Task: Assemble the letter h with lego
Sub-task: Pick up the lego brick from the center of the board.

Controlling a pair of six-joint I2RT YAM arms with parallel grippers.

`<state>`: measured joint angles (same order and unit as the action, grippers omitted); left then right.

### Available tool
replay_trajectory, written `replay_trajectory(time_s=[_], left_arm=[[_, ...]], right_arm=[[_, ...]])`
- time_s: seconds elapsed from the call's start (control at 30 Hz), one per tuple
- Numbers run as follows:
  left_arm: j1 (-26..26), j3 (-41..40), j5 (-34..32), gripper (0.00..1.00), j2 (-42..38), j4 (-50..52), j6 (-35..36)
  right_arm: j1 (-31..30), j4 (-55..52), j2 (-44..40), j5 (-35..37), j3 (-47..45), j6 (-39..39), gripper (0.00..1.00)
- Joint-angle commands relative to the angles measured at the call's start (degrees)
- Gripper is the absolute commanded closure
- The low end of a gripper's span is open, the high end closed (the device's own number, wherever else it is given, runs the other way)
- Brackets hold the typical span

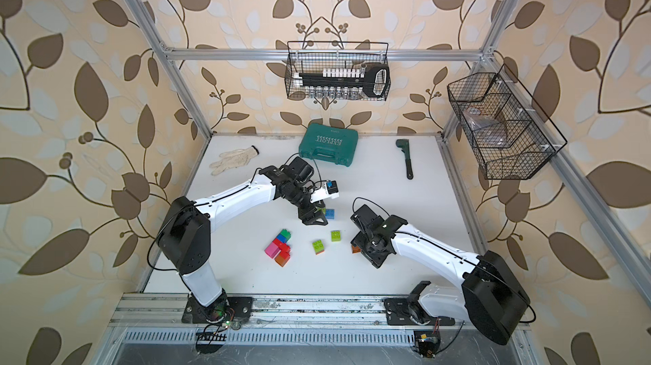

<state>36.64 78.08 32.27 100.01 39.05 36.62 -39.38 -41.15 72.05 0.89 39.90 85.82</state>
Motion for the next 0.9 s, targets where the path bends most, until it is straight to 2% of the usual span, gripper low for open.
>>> replay_trajectory(time_s=[0.0,0.23,0.53,0.6,0.7,0.8,0.87], left_arm=[[-0.6,-0.8,3.3,0.23,-3.4,-1.1,-1.0],[-1.5,-2.3,3.2,0.22,-4.0,-2.8,-1.3],[-2.3,-2.9,3.6,0.21,-4.6,-2.9,-1.6],[-2.7,-2.9,4.1,0.21,-4.5,-3.0,-1.6],[-2.9,-2.7,4.7,0.21,-3.9,-2.9,-2.0],[-3.2,-2.4,4.7,0.21,-4.0,-2.3,-2.1],[-3.7,-2.8,4.9,0.21,-4.6,-2.9,-2.6]], right_arm=[[-0.5,0.8,2.8,4.9,2.1,6.9,0.29],[-0.8,6.3,7.4,2.1,0.2,8.4,0.32],[-2.6,5.1,9.5,2.7,1.8,5.2,0.50],[-3.1,5.3,9.6,2.3,2.0,3.7,0.52],[-3.3,2.4,9.6,3.2,3.4,-0.8,0.51],[-3.3,-1.5,8.2,4.5,4.8,-4.8,0.42],[-3.3,-1.9,6.7,4.2,5.7,-10.6,0.38]])
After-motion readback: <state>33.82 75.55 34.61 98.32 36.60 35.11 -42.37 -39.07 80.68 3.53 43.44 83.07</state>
